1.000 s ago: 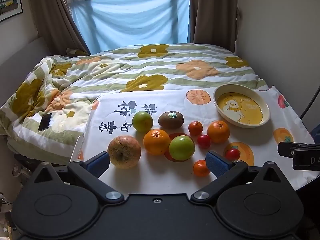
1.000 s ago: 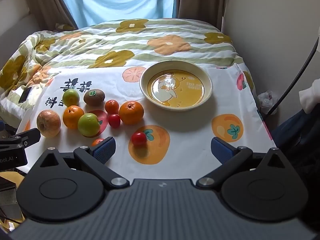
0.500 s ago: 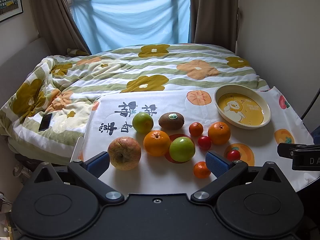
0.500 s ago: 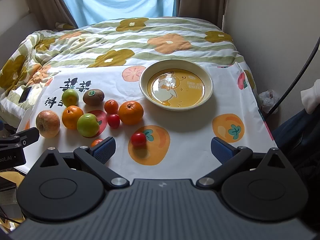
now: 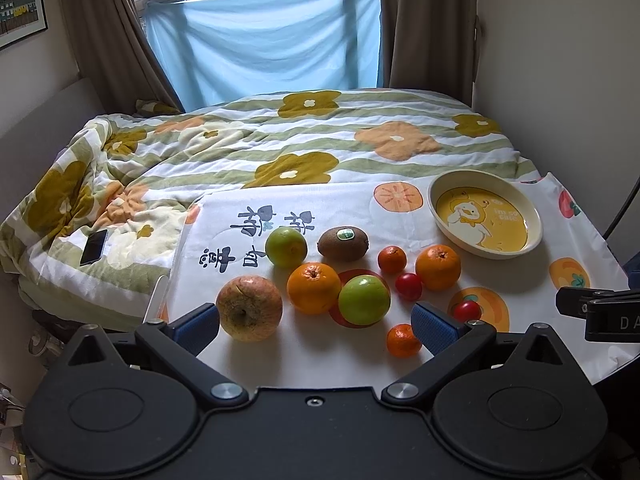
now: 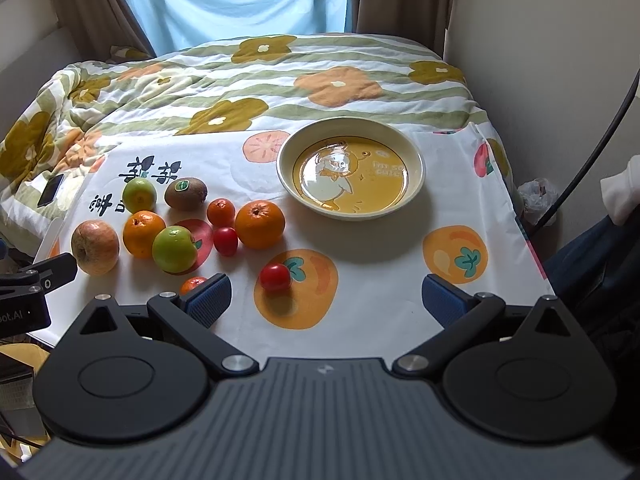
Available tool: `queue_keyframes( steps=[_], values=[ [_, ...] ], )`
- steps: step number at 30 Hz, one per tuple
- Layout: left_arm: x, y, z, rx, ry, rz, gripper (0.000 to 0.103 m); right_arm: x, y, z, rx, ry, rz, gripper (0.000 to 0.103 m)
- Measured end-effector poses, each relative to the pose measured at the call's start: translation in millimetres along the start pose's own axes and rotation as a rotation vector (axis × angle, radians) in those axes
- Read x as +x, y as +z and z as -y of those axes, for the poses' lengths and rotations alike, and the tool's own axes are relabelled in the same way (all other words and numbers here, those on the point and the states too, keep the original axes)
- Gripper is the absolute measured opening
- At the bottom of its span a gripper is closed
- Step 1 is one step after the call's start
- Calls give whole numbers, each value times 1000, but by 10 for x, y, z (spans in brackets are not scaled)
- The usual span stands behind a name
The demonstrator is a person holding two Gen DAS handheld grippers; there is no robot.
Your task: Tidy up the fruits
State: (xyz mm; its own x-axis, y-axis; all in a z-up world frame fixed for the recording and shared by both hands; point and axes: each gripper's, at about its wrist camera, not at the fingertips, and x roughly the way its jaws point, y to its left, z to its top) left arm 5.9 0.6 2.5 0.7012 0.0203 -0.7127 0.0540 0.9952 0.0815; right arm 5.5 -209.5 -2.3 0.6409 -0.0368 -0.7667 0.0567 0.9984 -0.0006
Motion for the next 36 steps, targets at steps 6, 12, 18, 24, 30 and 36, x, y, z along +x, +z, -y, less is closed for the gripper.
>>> queue_keyframes(
  steps=[6, 12, 18, 24, 30, 36],
  values=[
    [-35, 26, -13, -1, 2, 5, 103, -1, 0, 1, 0, 1, 1, 103],
    [-36, 27, -12, 1, 2, 5, 103, 10, -9, 2, 3, 1, 0, 103],
    [-37, 29, -11, 1, 2, 6, 103, 9, -2, 8, 3, 3, 0, 103],
    [-57, 37, -20, 1, 3, 7, 103, 3, -3, 12, 4, 4, 0, 103],
    [-97, 57, -13, -1, 8, 12, 103, -1, -6, 16, 4, 4, 1, 103],
    [-104, 57, -10, -1, 8, 15, 103, -24, 6, 36, 7, 6, 3, 103]
  ],
)
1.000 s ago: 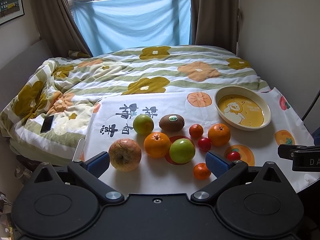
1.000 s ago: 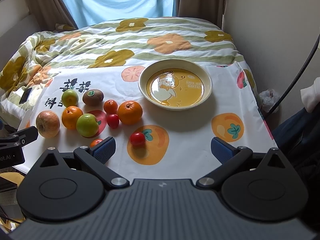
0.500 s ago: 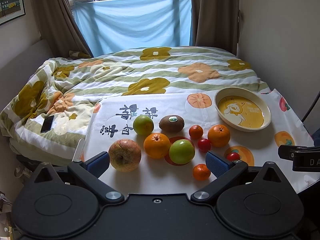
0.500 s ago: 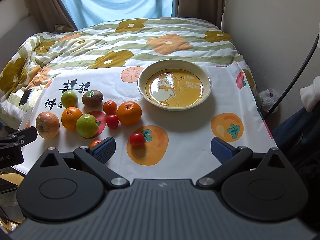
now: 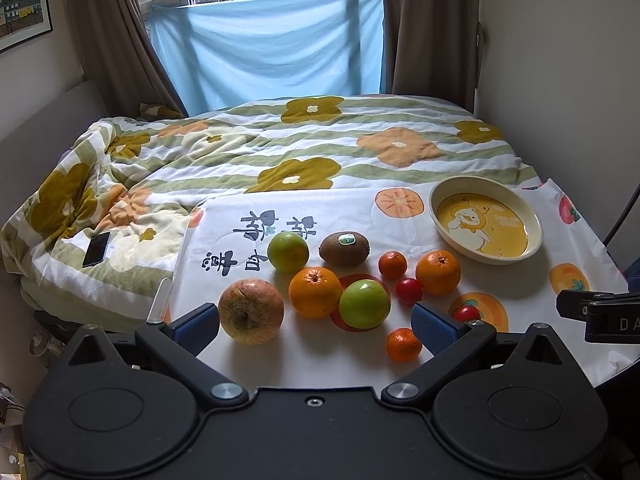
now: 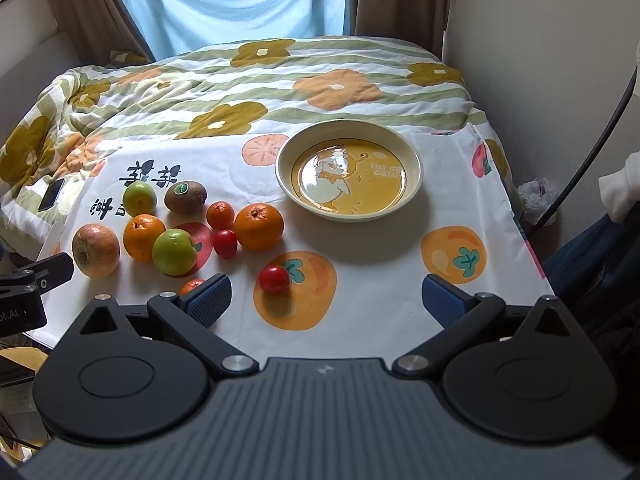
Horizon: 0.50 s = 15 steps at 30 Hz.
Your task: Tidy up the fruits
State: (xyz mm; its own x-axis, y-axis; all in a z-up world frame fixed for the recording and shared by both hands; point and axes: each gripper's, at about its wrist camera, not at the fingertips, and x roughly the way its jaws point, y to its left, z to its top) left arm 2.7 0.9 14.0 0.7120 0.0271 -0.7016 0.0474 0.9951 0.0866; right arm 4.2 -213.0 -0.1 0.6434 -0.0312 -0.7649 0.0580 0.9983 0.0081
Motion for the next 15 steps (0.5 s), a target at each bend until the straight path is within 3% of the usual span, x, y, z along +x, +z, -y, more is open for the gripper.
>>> queue_keyframes(
  steps=[15],
  values=[
    [-40, -56, 59, 0, 5, 8, 103, -14, -9, 5, -1, 2, 2, 103]
  ],
)
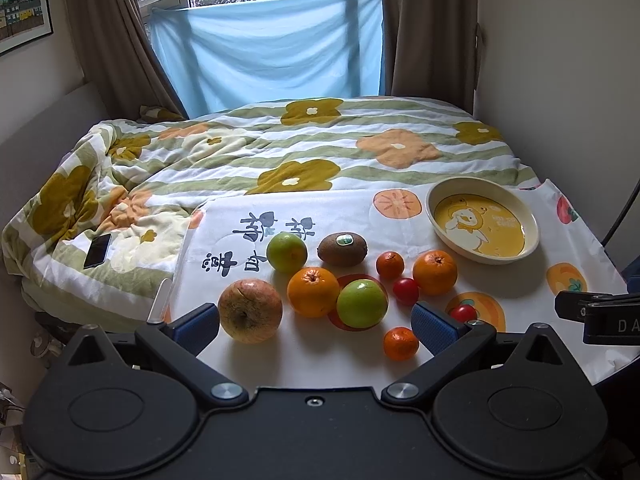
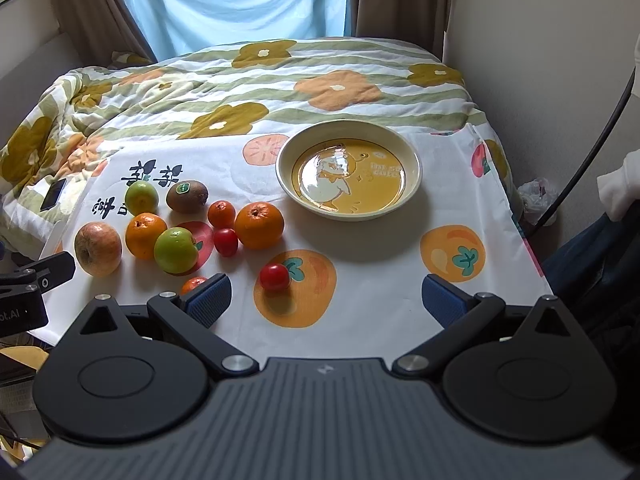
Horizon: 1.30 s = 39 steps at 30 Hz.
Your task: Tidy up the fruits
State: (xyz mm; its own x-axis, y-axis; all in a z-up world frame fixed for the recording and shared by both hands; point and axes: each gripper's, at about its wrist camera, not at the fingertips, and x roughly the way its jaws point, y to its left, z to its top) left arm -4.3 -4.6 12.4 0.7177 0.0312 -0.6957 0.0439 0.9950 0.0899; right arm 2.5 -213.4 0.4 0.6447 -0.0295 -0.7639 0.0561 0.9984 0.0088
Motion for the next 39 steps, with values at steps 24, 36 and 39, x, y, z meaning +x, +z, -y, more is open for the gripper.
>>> queue_keyframes(
  steps=[24, 36, 39],
  values=[
    [269, -179, -124, -43, 157, -31, 103, 309, -32, 3, -103, 178, -31, 103],
    [858, -395, -425, 161, 133, -50, 103, 752, -45, -503, -104, 220, -72, 103],
    [990, -409, -491, 220, 113, -49, 103, 845, -58, -662, -104, 210, -78, 103]
  ],
)
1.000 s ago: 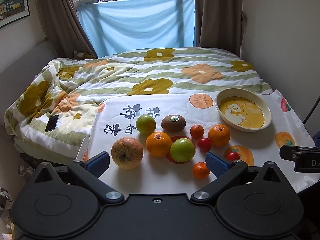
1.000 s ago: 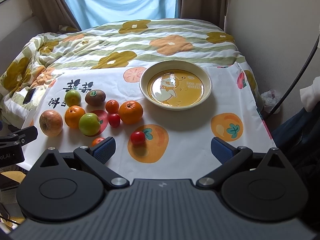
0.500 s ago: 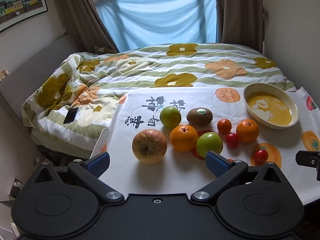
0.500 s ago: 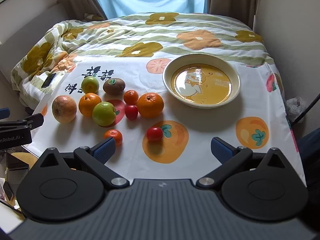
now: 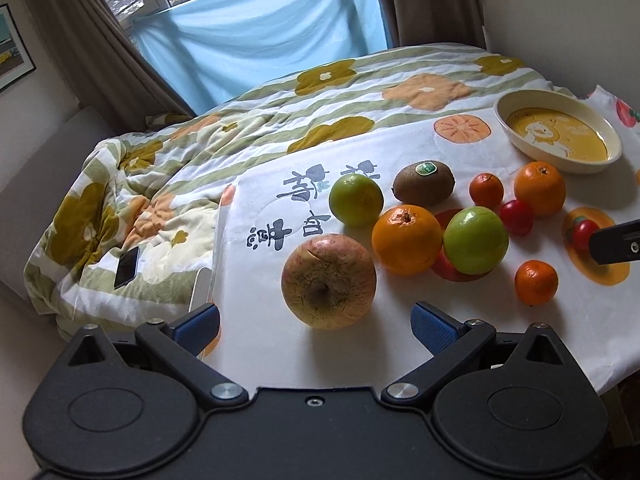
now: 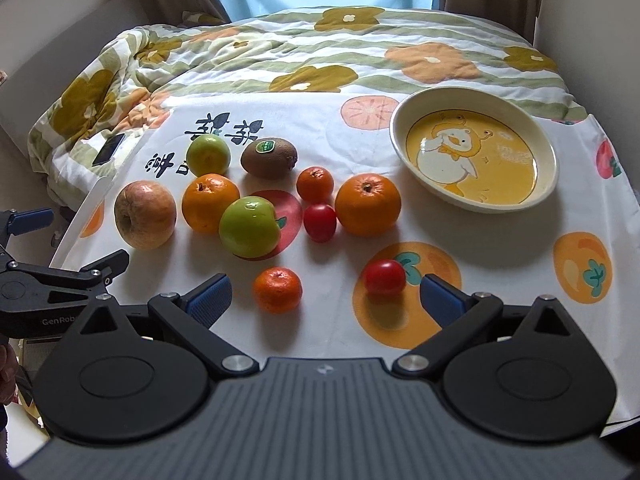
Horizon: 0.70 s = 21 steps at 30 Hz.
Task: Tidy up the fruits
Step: 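Grasp the large pale apple with the left tool while the right tool grasps the green fruit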
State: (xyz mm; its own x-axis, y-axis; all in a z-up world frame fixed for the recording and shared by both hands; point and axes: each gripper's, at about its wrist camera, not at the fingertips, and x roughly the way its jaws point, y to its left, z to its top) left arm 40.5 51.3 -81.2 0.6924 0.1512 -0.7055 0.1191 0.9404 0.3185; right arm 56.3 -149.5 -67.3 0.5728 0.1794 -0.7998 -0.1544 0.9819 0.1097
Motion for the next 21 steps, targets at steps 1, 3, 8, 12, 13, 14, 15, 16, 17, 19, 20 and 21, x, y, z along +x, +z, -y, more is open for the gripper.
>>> queue_keyframes(
  steps=[1, 3, 8, 12, 13, 14, 15, 16, 17, 19, 20, 21],
  values=[
    [49, -4, -17, 17, -10, -4, 102, 38, 5, -33, 4, -6, -3, 103],
    [143, -11, -48, 43, -41, -12, 96, 127, 20, -109, 23, -17, -6, 103],
    [332, -20, -72, 124, -88, -6, 96, 355, 46, -242, 61, -42, -21, 103],
    [475, -4, -78, 183, -116, 5, 96, 497, 55, -351, 62, -63, -31, 103],
    [508, 1, -79, 192, -123, 4, 96, 529, 59, -377, 61, -66, -34, 103],
    [551, 12, -85, 201, -132, 3, 96, 559, 63, -399, 59, -70, -36, 103],
    [584, 18, -86, 208, -141, 2, 94, 595, 68, -429, 56, -76, -39, 103],
    [608, 22, -87, 215, -149, 1, 94, 627, 79, -450, 52, -81, -41, 103],
    [640, 28, -81, 224, -158, 1, 92, 656, 87, -467, 49, -86, -44, 103],
    [681, 33, -59, 241, -169, 0, 90, 713, 106, -503, 44, -92, -48, 103],
    [700, 37, -38, 252, -171, 1, 90, 738, 119, -516, 42, -92, -50, 103],
    [715, 32, -22, 262, -174, 2, 90, 766, 135, -538, 39, -93, -54, 103]
  ],
)
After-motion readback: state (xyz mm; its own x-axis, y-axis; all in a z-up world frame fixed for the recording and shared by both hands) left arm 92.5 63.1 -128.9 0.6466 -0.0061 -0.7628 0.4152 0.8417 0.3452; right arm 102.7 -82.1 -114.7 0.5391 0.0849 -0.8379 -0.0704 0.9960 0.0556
